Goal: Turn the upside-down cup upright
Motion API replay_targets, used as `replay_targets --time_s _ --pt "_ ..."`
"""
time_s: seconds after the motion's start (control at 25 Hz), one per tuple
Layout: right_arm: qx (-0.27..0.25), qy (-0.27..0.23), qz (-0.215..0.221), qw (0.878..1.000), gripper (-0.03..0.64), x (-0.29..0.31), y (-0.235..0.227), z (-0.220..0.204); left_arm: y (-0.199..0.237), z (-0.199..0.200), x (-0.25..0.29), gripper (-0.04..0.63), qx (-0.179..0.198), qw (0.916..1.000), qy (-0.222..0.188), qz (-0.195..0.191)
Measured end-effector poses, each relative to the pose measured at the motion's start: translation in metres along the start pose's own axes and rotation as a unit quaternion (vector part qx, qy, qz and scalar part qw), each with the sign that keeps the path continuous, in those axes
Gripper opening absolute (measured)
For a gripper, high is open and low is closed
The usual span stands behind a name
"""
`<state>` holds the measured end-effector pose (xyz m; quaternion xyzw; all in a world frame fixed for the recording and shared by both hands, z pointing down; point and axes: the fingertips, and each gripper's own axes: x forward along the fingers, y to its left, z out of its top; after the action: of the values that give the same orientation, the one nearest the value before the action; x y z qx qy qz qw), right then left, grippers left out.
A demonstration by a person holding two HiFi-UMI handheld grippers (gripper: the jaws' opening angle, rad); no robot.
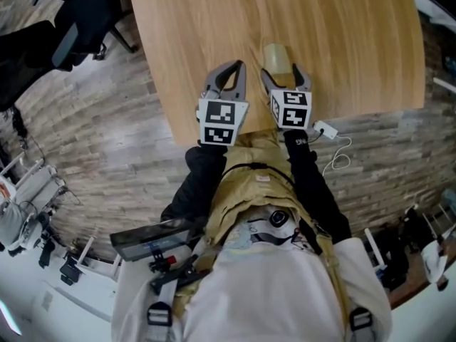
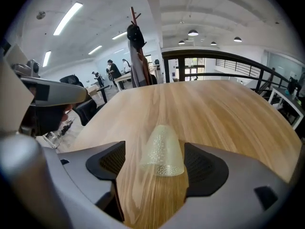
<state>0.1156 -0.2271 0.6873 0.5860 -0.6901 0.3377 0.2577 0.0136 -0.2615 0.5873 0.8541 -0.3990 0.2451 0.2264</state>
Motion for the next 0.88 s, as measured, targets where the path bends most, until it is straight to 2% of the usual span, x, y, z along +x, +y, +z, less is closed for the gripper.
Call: replay_targets --time_s 0.28,0.52,0.88 --pt "-0.007 0.046 -0.025 0.999 0.393 0.017 -0.022 -0.028 0.018 -0.012 -0.005 0.002 -0.008 0.9998 0.011 0.013" --pt "-0.031 0.084 -0.021 0.996 0.393 0.028 -0.026 -0.049 0.018 -0.018 -0.005 0.002 -0.019 0.9996 0.015 0.017" --pt "-0.073 0.047 -0.012 0.996 0.391 0.013 -0.016 -0.011 0.025 -0.011 -0.01 0.002 -0.024 0.9993 0.007 0.026"
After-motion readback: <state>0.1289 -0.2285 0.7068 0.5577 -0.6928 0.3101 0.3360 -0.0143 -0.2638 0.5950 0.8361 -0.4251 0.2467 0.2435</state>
